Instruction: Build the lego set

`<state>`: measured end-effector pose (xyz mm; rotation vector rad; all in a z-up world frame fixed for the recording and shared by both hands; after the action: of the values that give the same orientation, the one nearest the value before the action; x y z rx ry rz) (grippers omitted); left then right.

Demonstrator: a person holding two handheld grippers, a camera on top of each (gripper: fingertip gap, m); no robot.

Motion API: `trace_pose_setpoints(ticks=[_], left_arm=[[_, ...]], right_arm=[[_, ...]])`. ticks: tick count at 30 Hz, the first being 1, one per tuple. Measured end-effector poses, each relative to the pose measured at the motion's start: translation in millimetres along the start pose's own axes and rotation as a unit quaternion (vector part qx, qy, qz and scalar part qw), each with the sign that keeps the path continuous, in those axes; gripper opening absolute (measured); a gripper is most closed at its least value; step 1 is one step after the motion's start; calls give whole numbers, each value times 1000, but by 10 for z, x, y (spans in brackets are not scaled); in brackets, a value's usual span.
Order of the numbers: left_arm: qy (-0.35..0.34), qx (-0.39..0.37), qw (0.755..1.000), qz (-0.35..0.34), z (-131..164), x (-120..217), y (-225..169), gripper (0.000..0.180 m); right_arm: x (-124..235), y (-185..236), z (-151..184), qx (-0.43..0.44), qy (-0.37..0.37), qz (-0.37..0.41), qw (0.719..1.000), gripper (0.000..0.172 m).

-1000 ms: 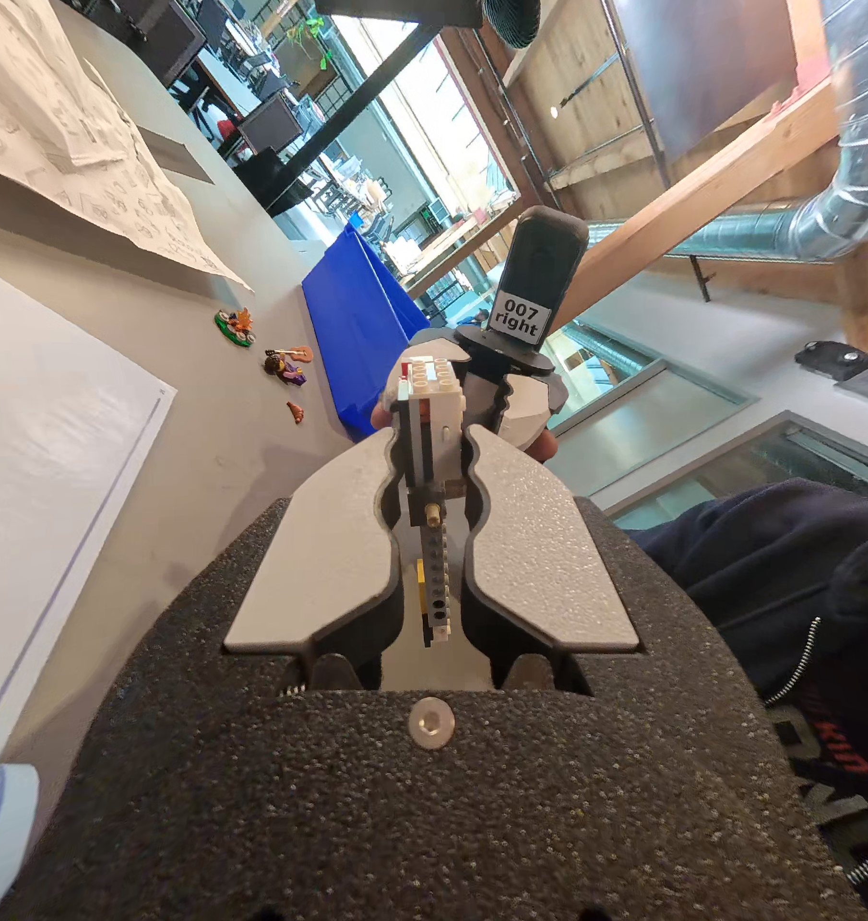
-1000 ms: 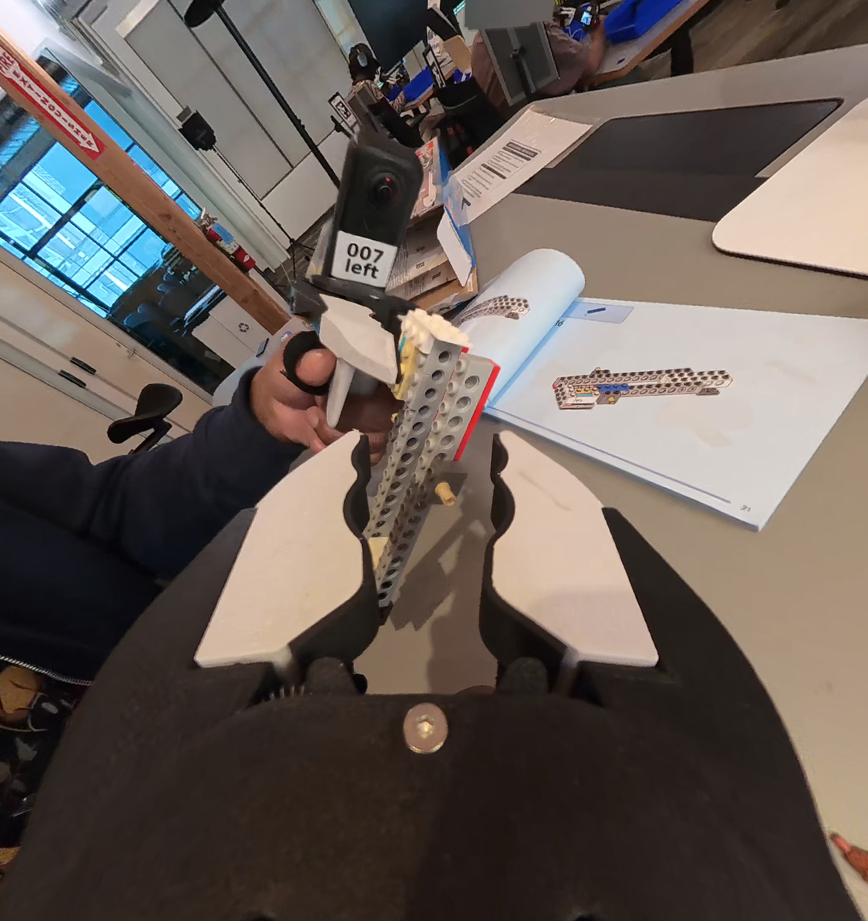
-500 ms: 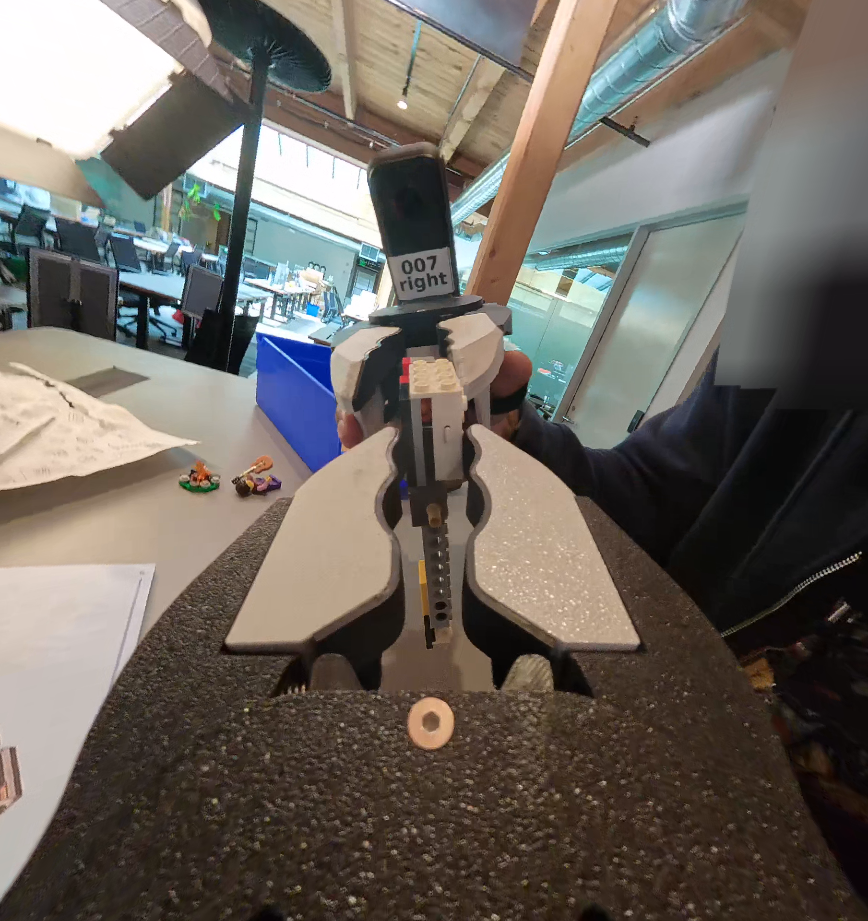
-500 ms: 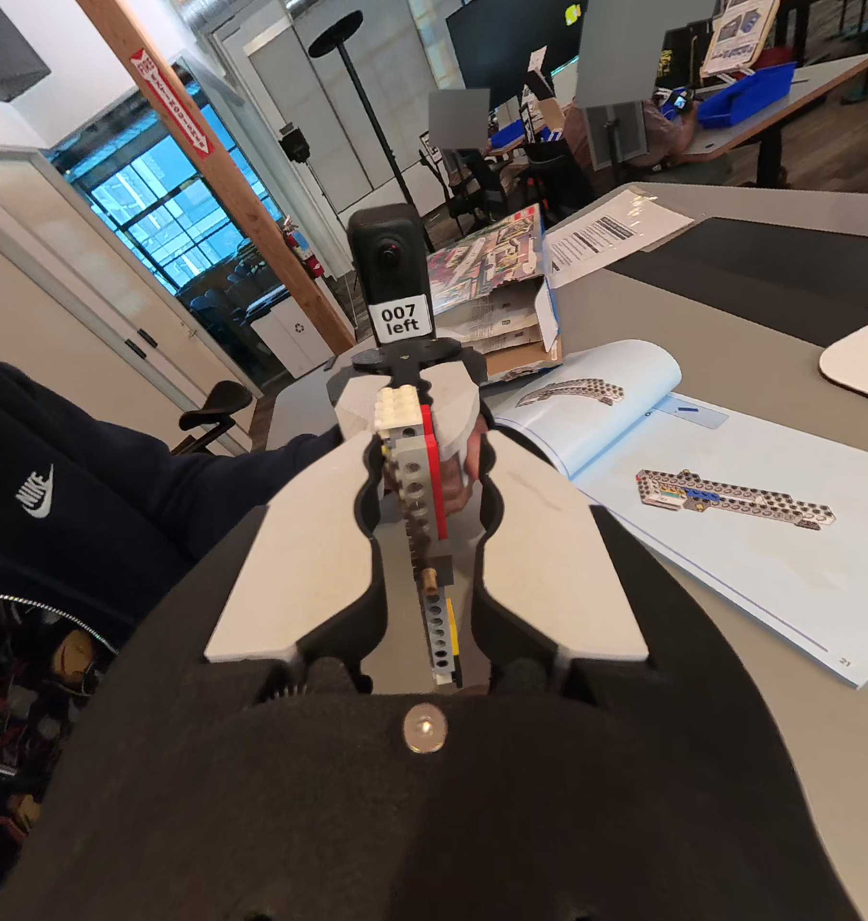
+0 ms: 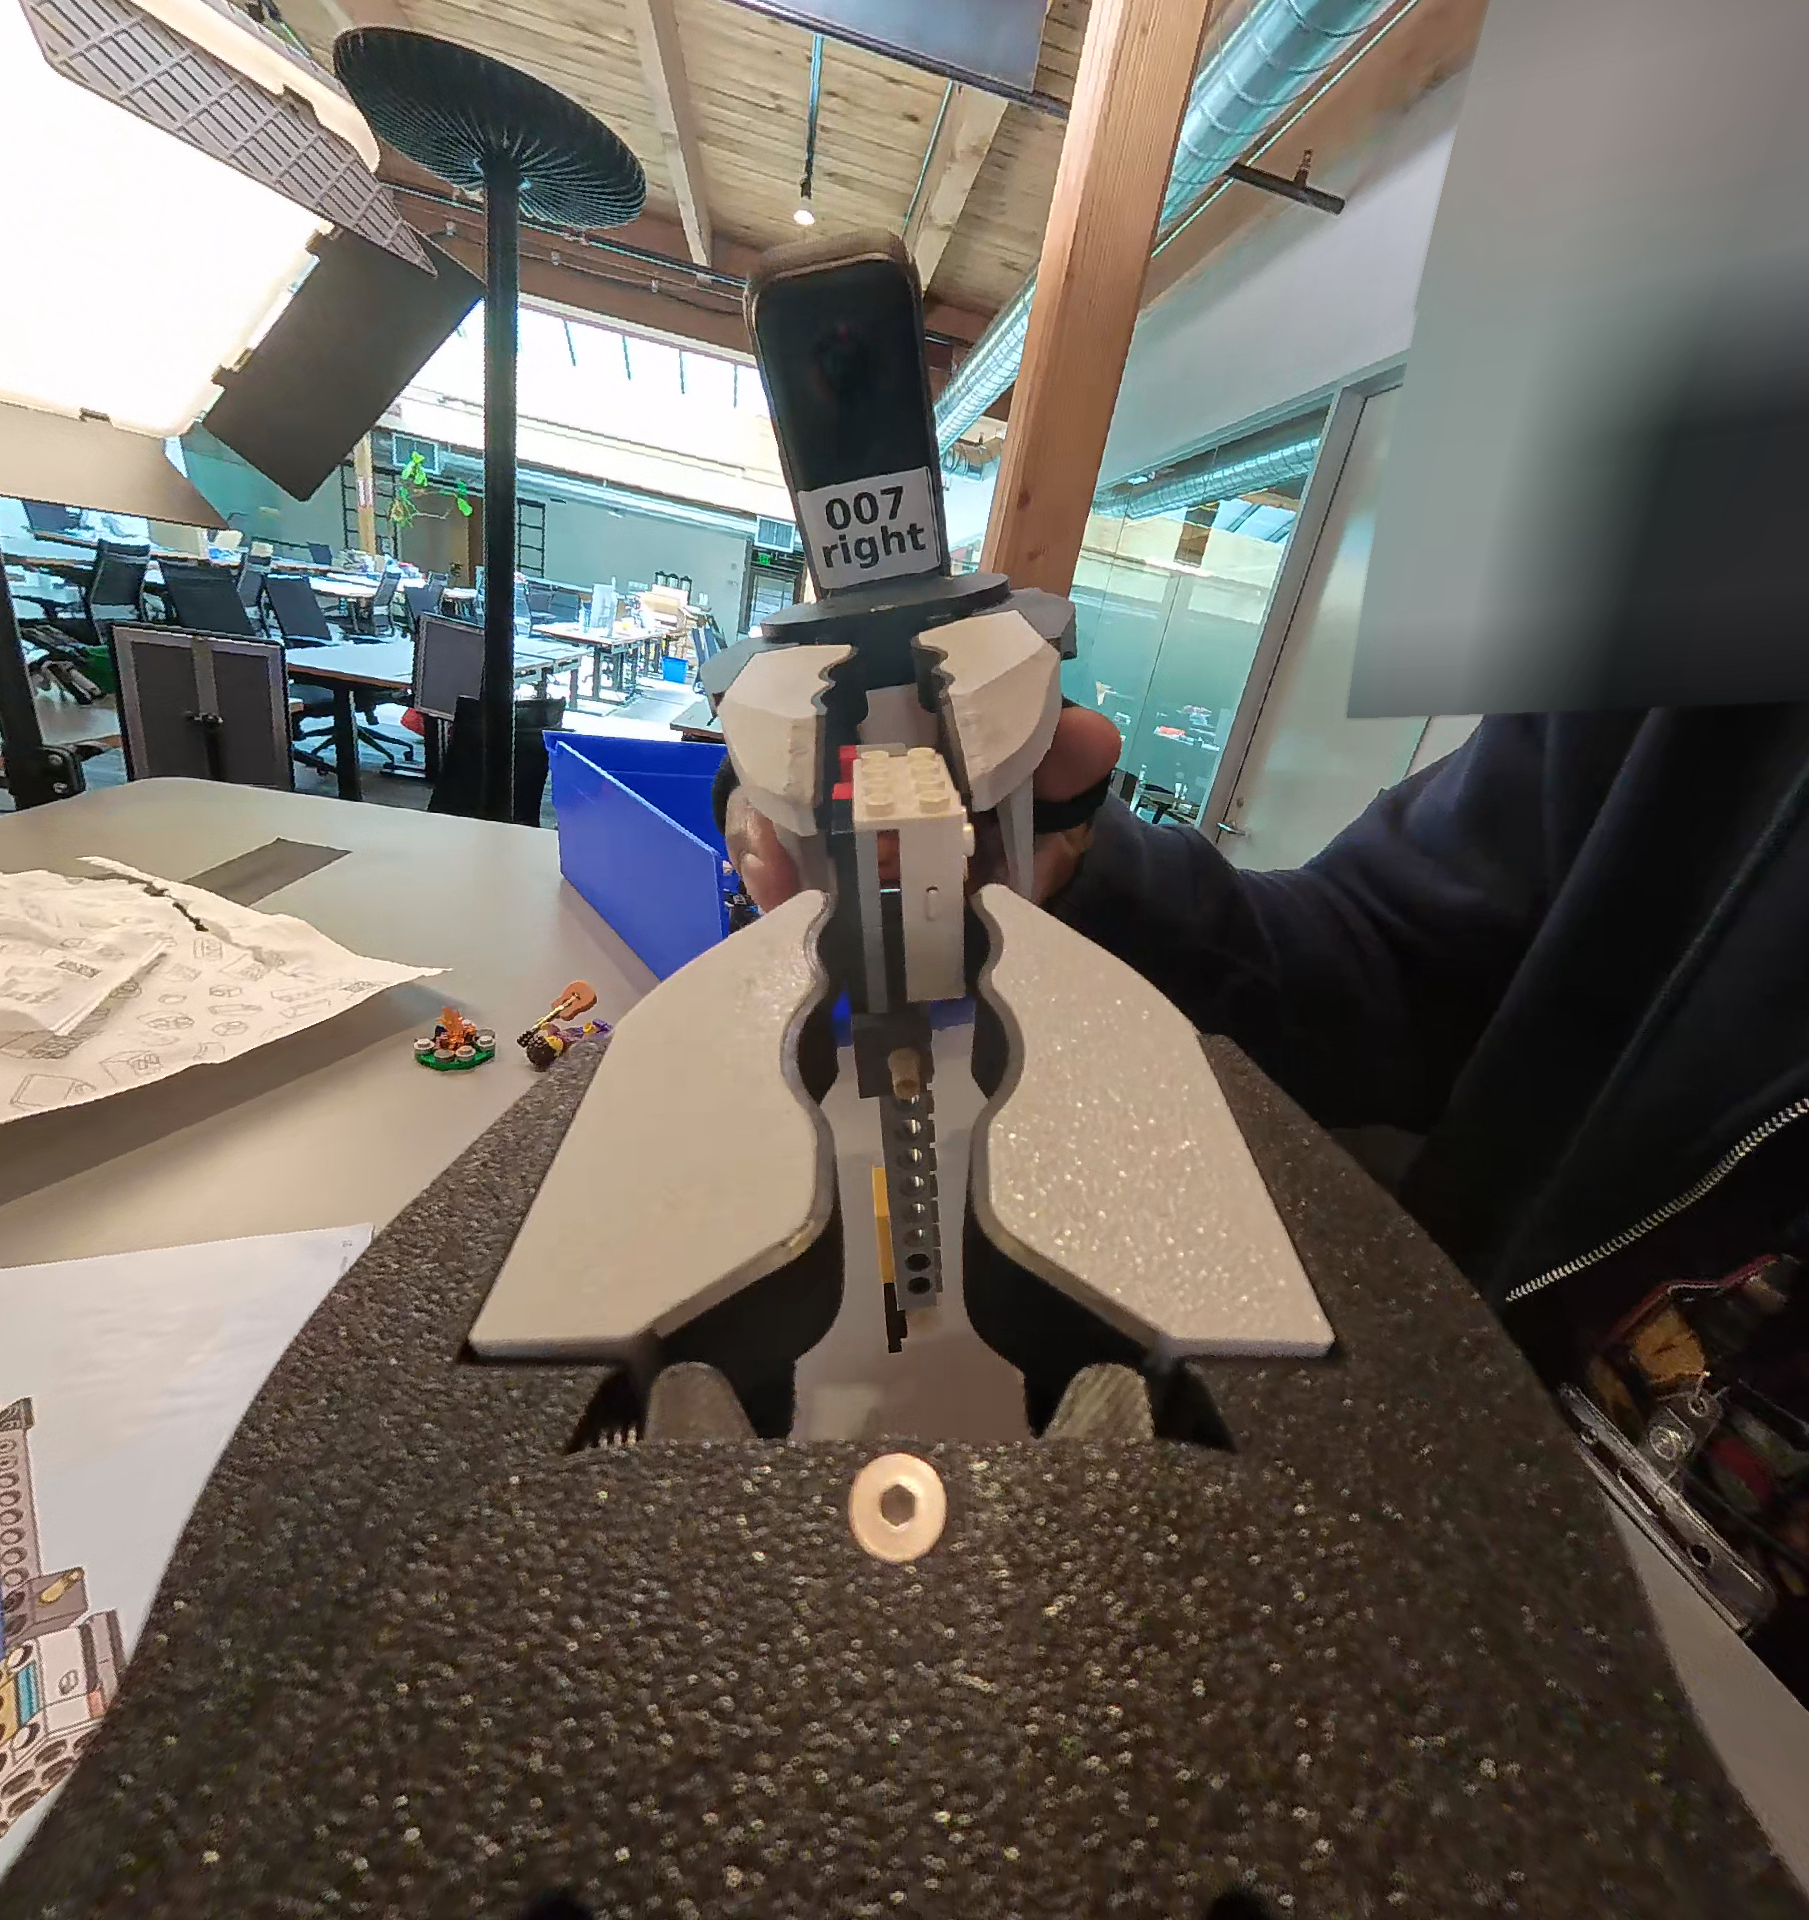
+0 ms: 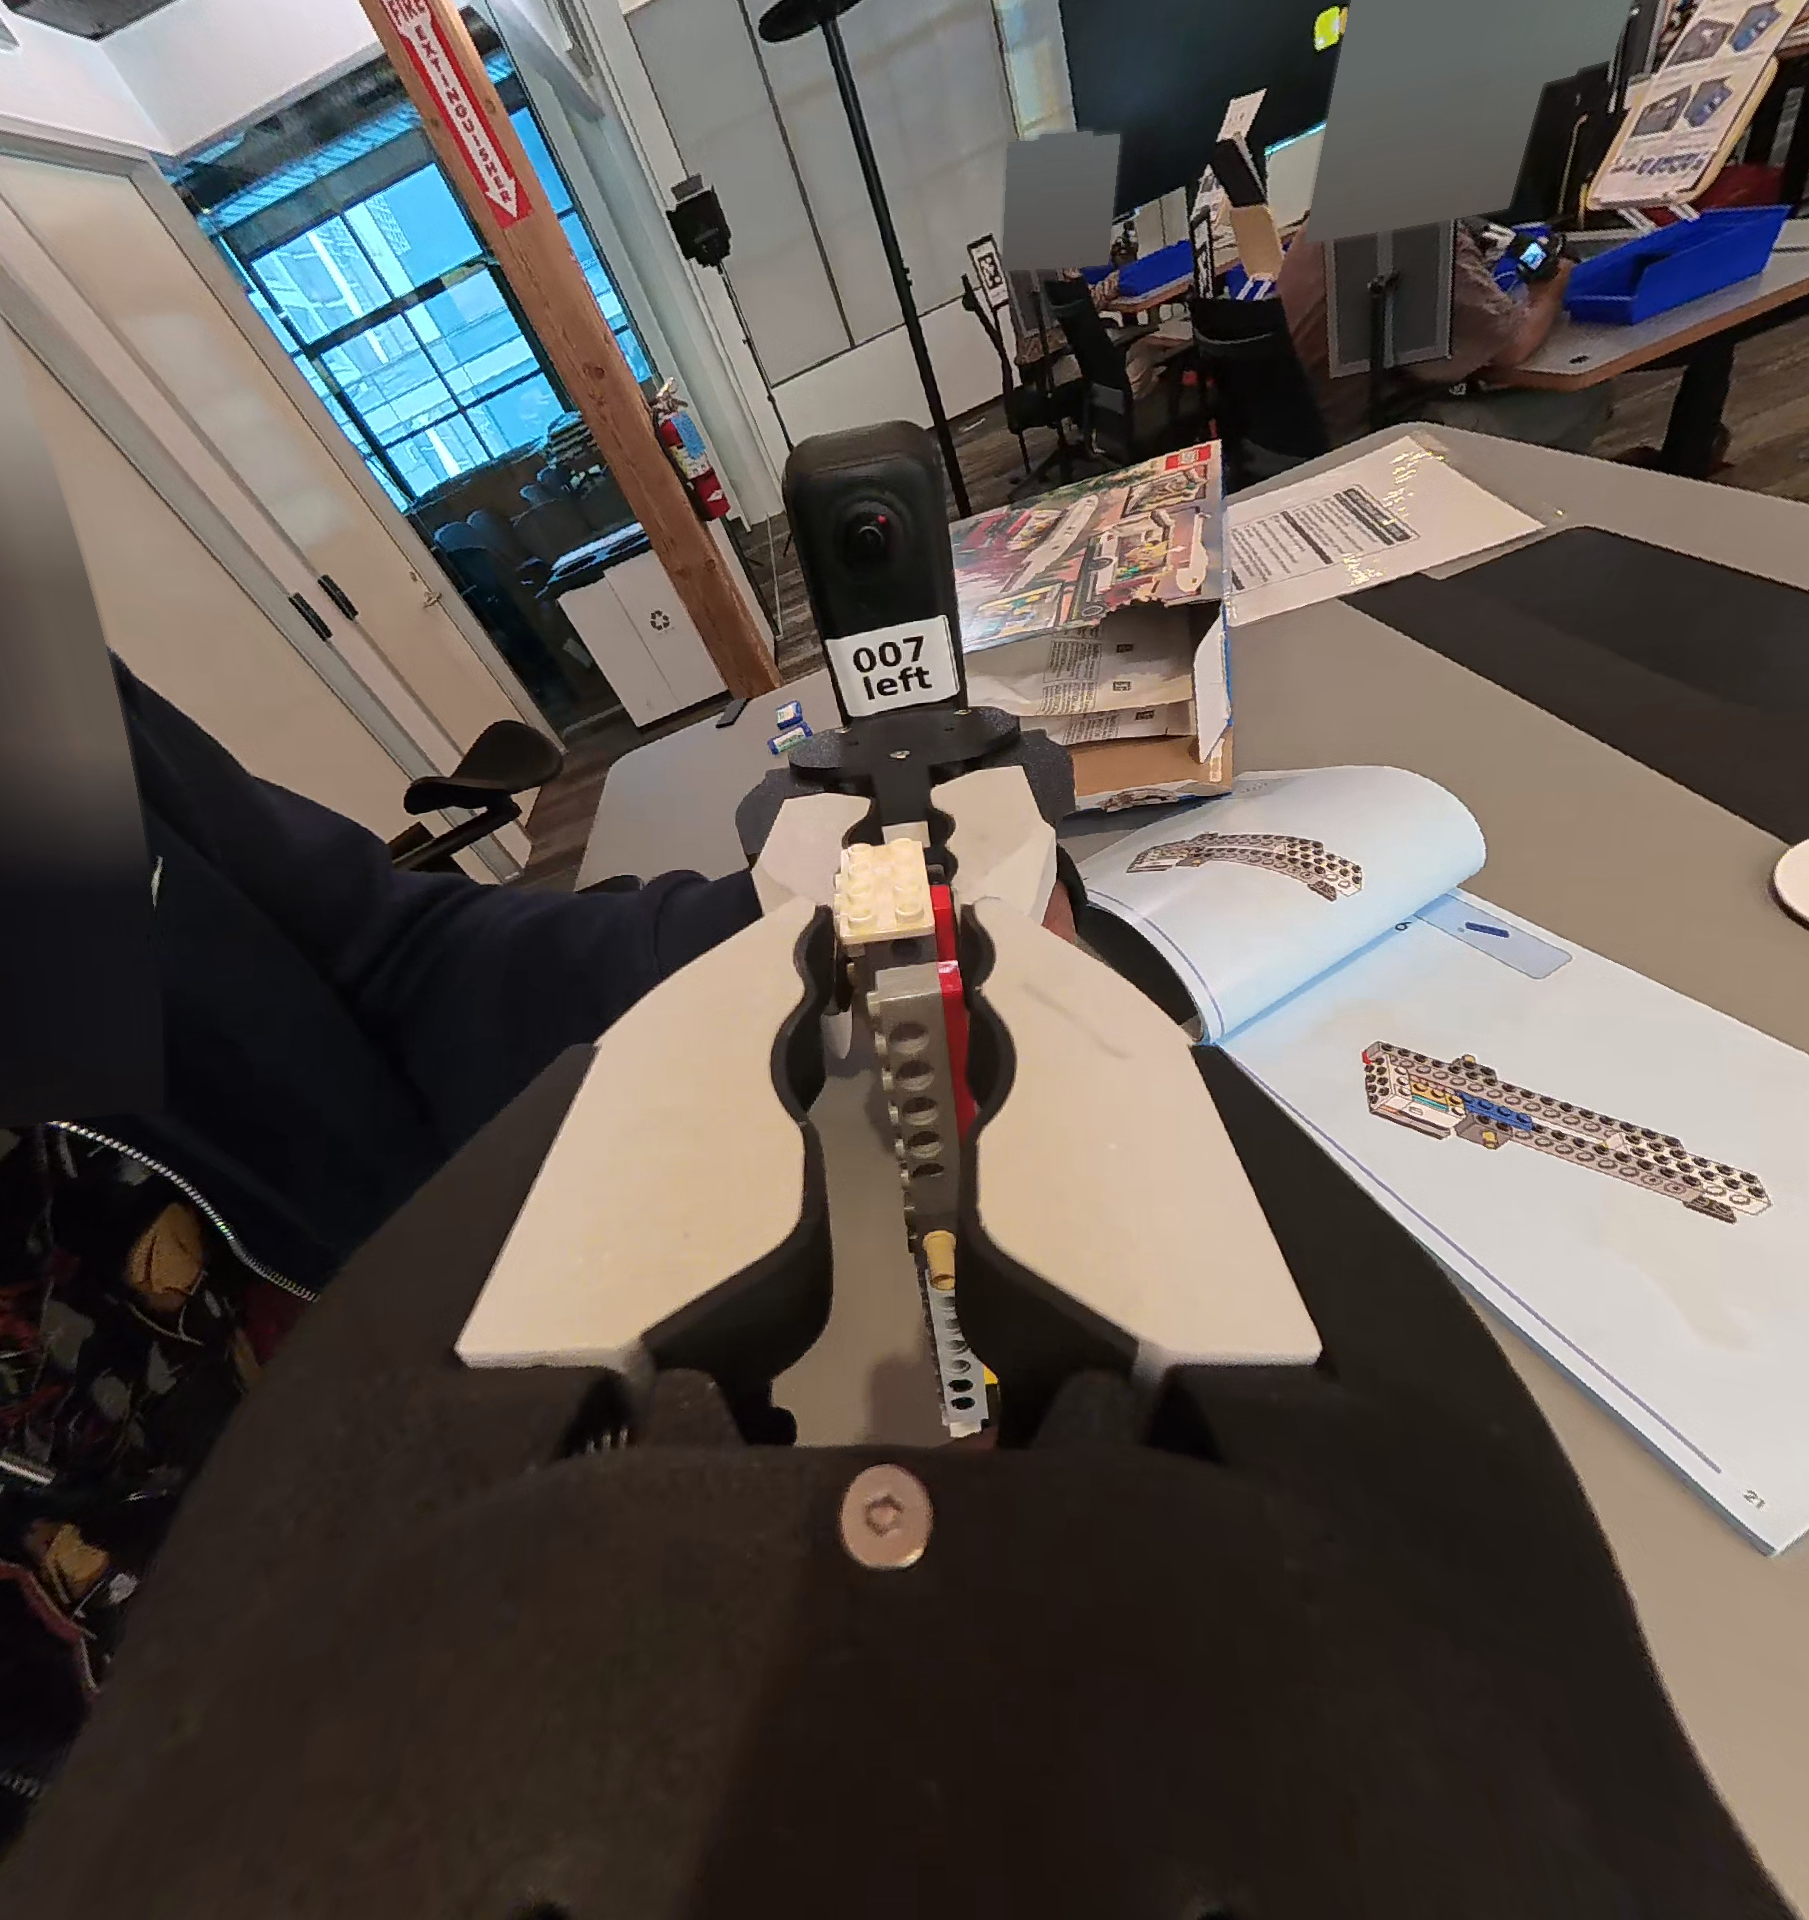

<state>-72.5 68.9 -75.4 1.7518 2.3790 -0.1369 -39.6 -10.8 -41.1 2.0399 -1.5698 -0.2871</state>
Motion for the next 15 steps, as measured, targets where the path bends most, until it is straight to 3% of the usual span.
trace_pose_setpoints(ticks=[15], left_arm=[[4, -8, 1000, 17, 7, -27, -49, 21]], right_arm=[[-6, 41, 41, 17, 23, -14, 999, 22]])
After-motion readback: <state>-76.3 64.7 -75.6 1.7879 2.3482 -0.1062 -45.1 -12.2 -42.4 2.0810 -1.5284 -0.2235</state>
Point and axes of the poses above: each gripper's, where its closed fingertips meet, x back along the fingers, z out of its underside, y = z × x across the jaws, the point moved 5 cm from there along x, back along the fingers, and after that the axes turned 13 degrees about -x, right-handed, at the moved point
